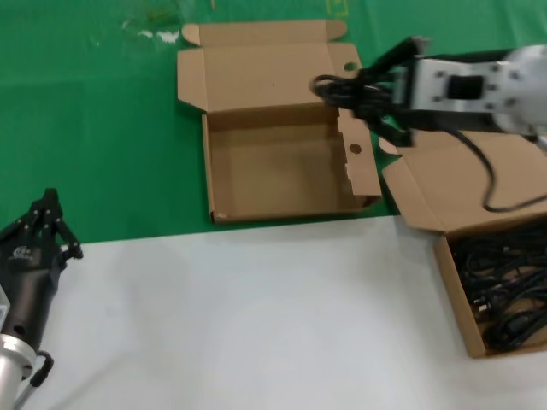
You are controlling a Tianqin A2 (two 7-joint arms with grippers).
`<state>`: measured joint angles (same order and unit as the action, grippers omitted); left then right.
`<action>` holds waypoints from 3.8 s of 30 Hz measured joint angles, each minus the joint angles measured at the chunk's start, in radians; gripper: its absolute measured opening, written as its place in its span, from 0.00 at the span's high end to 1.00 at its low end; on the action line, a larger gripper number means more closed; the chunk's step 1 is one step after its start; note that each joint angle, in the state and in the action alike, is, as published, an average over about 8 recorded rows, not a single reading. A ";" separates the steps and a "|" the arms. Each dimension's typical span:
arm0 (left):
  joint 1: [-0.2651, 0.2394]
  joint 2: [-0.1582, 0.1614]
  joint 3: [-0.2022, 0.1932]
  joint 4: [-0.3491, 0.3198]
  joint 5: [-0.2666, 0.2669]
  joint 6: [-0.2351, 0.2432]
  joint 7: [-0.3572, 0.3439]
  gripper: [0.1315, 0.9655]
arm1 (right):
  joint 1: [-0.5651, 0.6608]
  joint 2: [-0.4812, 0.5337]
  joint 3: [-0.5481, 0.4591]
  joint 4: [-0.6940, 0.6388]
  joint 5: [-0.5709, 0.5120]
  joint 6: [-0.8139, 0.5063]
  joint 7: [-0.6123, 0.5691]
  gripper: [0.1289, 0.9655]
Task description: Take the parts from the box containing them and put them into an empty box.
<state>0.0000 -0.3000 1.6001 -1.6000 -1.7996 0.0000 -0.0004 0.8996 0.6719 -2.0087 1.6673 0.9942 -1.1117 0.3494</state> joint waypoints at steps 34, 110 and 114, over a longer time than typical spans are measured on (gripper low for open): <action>0.000 0.000 0.000 0.000 0.000 0.000 0.000 0.99 | 0.162 -0.488 -0.193 -0.753 -0.045 0.338 -0.385 0.88; 0.000 0.000 0.000 0.000 0.000 0.000 0.000 0.83 | -0.497 -0.334 0.317 0.044 0.214 0.579 0.088 0.00; 0.000 0.000 0.000 0.000 0.000 0.000 0.000 0.74 | -0.522 -0.336 0.323 0.037 0.251 0.612 0.061 0.00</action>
<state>0.0000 -0.3000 1.6001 -1.6000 -1.7996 0.0000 -0.0004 0.3777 0.3354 -1.6857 1.7041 1.2454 -0.4998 0.4103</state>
